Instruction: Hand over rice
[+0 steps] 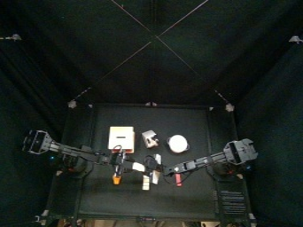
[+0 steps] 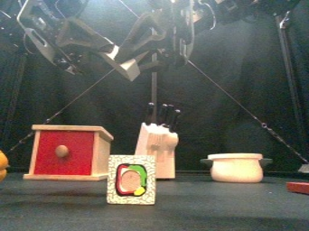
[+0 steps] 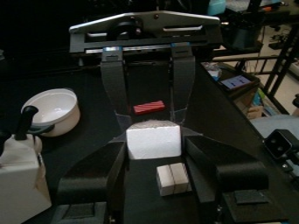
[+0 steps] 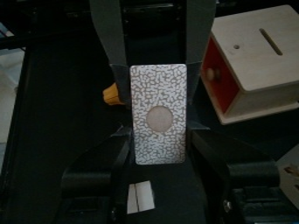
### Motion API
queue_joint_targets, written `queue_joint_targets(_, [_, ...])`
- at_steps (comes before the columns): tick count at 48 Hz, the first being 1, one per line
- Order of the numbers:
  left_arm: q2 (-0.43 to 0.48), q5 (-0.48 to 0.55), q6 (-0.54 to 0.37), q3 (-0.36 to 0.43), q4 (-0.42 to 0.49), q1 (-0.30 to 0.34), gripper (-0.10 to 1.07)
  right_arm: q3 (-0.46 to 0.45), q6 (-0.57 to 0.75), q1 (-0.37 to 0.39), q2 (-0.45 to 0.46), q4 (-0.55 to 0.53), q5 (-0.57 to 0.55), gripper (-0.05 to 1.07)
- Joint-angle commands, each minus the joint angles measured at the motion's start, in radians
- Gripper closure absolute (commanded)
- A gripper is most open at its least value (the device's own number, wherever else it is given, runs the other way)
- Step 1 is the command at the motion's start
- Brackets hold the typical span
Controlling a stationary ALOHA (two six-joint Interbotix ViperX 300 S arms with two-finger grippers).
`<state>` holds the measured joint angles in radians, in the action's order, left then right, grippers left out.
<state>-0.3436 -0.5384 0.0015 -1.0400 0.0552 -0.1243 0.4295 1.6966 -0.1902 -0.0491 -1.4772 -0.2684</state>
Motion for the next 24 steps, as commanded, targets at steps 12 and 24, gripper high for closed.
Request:
queue_joint_targets(12, [-0.002,-0.020,0.002,0.014,0.003,-0.002,0.38,-0.017,0.005,0.006,0.017,0.002,0.000,0.50])
queue_joint_targets(24, [-0.002,-0.021,0.000,0.014,0.000,-0.002,0.31,-0.025,0.005,0.005,0.008,0.006,0.000,0.50])
